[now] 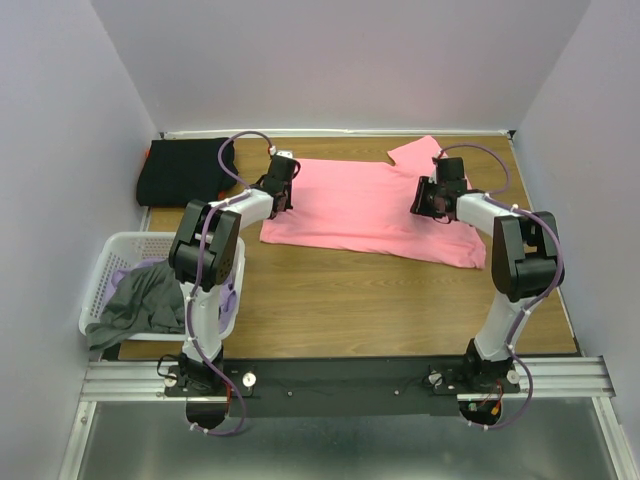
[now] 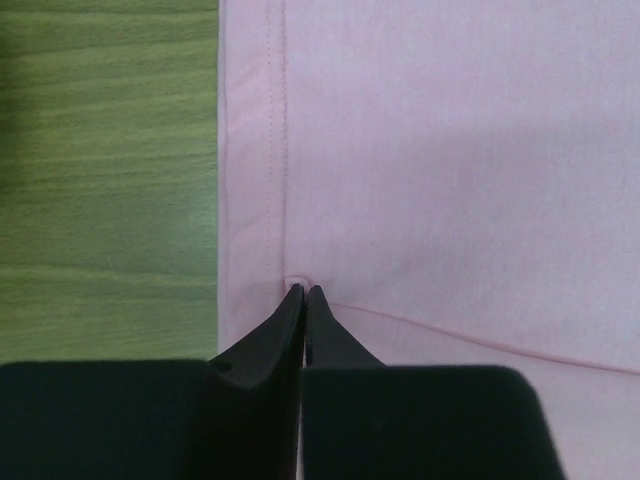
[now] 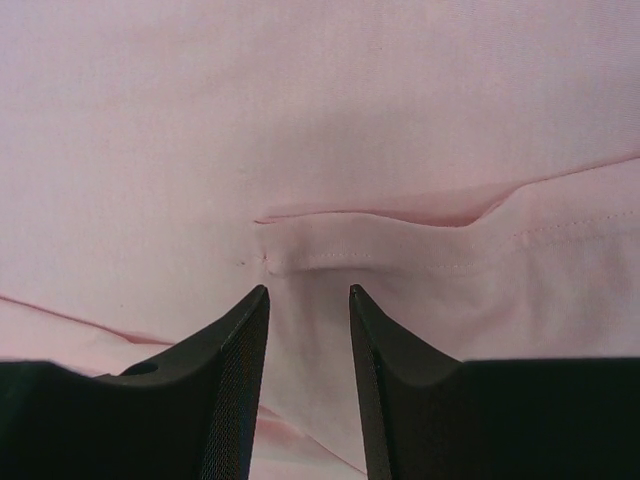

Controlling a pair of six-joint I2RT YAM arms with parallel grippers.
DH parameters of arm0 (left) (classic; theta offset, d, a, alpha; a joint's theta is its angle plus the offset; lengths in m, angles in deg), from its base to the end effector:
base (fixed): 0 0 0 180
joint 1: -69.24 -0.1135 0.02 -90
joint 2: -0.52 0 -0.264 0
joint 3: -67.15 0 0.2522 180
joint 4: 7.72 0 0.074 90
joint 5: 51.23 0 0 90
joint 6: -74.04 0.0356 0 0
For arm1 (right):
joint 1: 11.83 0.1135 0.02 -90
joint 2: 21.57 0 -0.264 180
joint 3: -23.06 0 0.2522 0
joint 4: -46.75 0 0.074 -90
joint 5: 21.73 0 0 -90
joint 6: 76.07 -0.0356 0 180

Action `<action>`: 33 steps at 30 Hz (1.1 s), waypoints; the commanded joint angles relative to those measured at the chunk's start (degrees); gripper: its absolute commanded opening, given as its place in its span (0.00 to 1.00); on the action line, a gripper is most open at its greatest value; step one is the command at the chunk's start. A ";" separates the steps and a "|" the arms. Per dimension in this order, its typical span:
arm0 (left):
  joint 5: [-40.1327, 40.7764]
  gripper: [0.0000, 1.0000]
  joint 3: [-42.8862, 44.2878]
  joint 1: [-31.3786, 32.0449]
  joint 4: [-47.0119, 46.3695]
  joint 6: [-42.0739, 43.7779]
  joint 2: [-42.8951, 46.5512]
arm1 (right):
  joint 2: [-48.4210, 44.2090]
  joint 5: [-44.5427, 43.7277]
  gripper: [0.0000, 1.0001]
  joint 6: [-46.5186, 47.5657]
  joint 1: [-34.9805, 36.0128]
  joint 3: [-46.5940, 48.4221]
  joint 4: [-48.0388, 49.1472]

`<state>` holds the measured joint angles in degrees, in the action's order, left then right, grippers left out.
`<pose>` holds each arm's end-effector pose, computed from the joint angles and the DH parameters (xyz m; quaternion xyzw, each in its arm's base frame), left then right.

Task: Fold and stack the t-shirts
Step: Fold the tshirt

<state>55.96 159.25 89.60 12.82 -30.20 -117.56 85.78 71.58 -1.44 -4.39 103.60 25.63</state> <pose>0.4211 -0.1451 0.1576 -0.0062 0.9201 0.0236 0.3909 0.3936 0.0535 0.1704 0.0542 0.9315 0.0974 0.3464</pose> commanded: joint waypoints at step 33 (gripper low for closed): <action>4.78 0.00 -2.85 -2.87 -1.16 -0.79 5.06 | 7.26 -5.95 0.47 -2.03 -0.67 1.24 -3.37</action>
<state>58.48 156.83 87.48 12.52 -30.61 -114.37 89.43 68.13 -3.13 -4.45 105.44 26.22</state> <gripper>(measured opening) 0.007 0.464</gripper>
